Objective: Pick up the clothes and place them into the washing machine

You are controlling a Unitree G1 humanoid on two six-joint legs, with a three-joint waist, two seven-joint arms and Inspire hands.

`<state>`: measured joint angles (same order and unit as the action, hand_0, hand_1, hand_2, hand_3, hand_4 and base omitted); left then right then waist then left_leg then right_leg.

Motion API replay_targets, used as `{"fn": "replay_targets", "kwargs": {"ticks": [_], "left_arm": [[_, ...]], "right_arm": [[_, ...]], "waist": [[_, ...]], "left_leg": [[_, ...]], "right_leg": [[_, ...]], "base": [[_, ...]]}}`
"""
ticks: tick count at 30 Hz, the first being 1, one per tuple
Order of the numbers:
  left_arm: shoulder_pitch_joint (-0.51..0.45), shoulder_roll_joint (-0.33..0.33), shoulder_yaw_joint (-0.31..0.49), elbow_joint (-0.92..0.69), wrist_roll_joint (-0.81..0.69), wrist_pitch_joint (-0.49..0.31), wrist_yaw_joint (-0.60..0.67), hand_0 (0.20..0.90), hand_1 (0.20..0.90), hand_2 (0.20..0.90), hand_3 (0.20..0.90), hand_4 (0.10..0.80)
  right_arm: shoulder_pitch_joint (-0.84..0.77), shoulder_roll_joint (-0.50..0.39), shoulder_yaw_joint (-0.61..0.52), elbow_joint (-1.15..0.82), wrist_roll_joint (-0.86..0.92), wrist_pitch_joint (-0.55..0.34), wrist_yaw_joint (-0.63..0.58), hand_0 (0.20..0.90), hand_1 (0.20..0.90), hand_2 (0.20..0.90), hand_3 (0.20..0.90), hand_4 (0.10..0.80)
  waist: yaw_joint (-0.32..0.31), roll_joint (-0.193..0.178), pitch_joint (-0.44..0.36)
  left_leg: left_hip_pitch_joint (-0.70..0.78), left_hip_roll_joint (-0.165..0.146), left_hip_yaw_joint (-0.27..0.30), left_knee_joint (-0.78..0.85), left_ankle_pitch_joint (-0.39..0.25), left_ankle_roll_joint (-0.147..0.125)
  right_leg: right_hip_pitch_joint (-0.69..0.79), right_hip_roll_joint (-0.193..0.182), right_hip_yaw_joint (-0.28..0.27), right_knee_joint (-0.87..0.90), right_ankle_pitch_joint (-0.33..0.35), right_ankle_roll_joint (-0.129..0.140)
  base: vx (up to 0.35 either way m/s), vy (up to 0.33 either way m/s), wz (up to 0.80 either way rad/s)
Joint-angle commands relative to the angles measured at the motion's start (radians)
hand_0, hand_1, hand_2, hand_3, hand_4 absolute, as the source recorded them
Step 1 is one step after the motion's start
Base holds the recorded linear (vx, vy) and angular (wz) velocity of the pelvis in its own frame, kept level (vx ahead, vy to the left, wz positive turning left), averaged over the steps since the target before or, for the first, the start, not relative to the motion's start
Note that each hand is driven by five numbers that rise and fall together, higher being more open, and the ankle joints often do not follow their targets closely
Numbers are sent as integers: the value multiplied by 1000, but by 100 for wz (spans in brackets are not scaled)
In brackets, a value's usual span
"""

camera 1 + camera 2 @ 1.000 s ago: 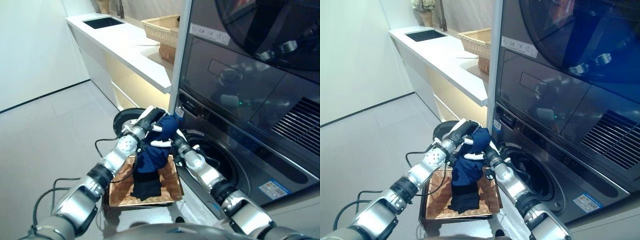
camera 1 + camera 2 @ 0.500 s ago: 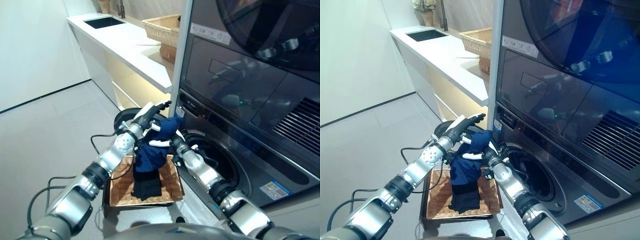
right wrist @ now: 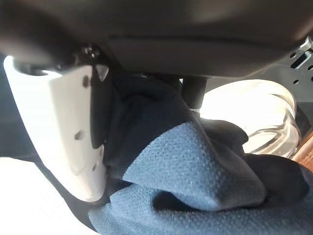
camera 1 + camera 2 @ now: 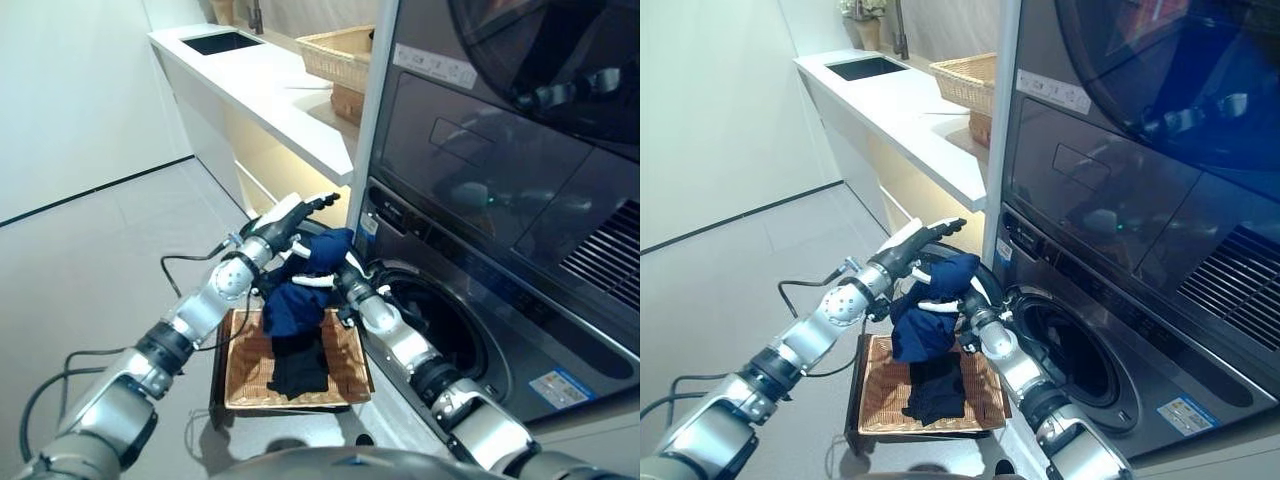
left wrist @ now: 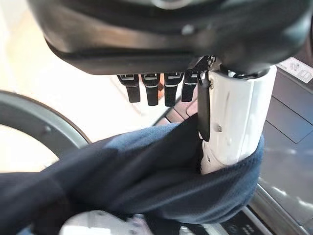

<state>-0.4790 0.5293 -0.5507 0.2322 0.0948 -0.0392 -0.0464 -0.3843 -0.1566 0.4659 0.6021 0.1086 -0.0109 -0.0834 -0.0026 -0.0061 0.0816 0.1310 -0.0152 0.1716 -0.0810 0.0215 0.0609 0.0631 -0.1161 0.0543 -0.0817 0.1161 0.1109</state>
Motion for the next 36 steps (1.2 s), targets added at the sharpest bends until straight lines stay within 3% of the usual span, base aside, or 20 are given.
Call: {"fn": "replay_targets", "kwargs": {"ticks": [1, 2, 4, 17, 21, 25, 33, 36], "left_arm": [[-98, -4, 81, -92, 3, -90, 20, 900, 900, 900, 900, 800], [-82, 2, 82, -97, -2, -101, 13, 900, 900, 900, 900, 800], [-69, 37, 107, -109, -23, -104, 14, 900, 900, 900, 900, 800], [79, -4, 213, -50, -19, -119, 82, 900, 900, 900, 900, 800], [175, 2, 297, -33, -25, -125, 123, 900, 900, 900, 900, 800], [271, -36, 373, 34, -58, -139, 171, 900, 900, 900, 900, 800], [342, -170, 499, 355, -261, -163, 238, 900, 900, 900, 900, 800], [363, -194, 509, 417, -274, -169, 252, 900, 900, 900, 900, 800]], "right_arm": [[-128, 9, -78, -7, -12, -47, -19, 200, 200, 200, 200, 300], [-139, 6, -100, 116, -1, -78, -30, 200, 200, 200, 200, 300], [-105, -6, -90, 107, -9, -75, -21, 200, 200, 200, 200, 300], [-63, -41, -155, 117, 23, -93, -24, 200, 200, 200, 200, 300], [-39, -48, -184, 119, 48, -103, -29, 200, 200, 200, 200, 300], [-5, -43, -198, 125, 99, -117, -25, 200, 200, 200, 200, 300], [87, -6, -234, 165, 304, -156, -11, 200, 200, 200, 200, 300], [110, 2, -248, 182, 363, -170, -10, 200, 200, 200, 200, 300]], "waist": [[39, 13, -74], [49, 15, -74], [54, 11, -72], [51, 6, -68], [55, 6, -66], [53, 4, -61], [34, 13, -55], [31, 16, -52]], "left_leg": [[-25, -17, -67, 17, -25, -41], [-25, -18, -70, 17, -25, -41], [-26, -18, -69, 17, -24, -44], [-29, -16, -71, 18, -24, -43], [-30, -16, -71, 20, -25, -44], [-23, -18, -72, 18, -31, -45], [-26, -20, -60, 23, -34, -46], [-28, -21, -58, 23, -35, -47]], "right_leg": [[-17, -1, -19, 129, -93, 21], [-16, -1, -22, 128, -95, 20], [-16, 0, -22, 127, -94, 21], [-22, 2, -23, 134, -97, 17], [-22, 1, -26, 132, -98, 15], [-18, -2, -24, 133, -105, 15], [-28, 0, -15, 138, -107, 12], [-30, 0, -12, 137, -105, 12]], "base": [[0, 0, 0], [0, 0, 0], [-6, -3, 2], [0, 0, 1], [0, 0, 0], [0, 0, 0], [0, 0, 0], [0, 0, 0]]}}
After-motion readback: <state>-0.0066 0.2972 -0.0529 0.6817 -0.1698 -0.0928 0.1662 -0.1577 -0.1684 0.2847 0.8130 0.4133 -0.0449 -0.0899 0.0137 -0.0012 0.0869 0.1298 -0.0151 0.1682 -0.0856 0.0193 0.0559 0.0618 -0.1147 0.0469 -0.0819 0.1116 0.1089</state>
